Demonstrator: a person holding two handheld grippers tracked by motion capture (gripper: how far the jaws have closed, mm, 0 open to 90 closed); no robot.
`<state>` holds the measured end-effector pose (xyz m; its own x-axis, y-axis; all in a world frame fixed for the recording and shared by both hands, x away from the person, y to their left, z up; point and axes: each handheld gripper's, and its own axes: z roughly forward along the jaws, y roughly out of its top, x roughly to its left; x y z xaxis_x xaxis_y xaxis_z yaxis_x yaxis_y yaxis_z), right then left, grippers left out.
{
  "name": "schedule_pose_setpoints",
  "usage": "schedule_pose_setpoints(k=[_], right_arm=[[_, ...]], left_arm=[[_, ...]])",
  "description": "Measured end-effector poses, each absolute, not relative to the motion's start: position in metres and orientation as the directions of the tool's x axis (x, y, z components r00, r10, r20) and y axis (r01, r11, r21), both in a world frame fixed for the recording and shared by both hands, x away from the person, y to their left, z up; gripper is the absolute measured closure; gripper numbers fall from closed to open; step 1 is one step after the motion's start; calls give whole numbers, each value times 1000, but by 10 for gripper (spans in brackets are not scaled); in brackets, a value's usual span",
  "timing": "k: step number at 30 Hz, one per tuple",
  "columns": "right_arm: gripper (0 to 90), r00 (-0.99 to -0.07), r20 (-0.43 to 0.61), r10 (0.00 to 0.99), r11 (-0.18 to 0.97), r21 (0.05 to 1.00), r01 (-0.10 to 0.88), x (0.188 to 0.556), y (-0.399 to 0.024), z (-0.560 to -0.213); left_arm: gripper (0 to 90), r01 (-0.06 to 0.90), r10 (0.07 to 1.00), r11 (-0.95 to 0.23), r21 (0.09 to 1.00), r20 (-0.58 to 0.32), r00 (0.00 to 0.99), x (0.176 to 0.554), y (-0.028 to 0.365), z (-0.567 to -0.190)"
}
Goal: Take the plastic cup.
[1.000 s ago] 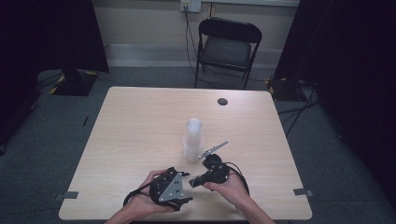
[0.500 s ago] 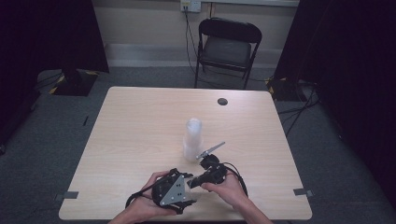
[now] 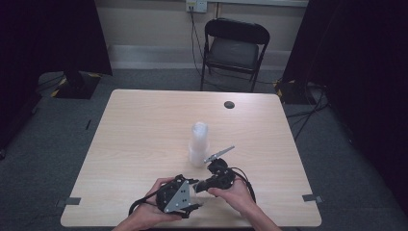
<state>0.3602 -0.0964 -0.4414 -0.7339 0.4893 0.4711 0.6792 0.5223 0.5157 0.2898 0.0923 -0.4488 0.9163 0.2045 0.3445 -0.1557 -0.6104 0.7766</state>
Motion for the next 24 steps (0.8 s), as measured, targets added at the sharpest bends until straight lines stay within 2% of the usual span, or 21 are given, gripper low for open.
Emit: schedule_pose_setpoints(k=[4,9,24], right_arm=[[789,-734,462,497,517,522,678,361,-98,-440],[783,-743,444,500,508,544,667,360,-100,-438],[772,-749,439,496,471,589,657,359,-105,-434]], left_arm=[[324,-132,227,-597,791,325,918,291,94,-451],[318,-112,232,-599,793,306,923,293,96,-451],[320,22,337,-506,862,174,925,305,110,-451]])
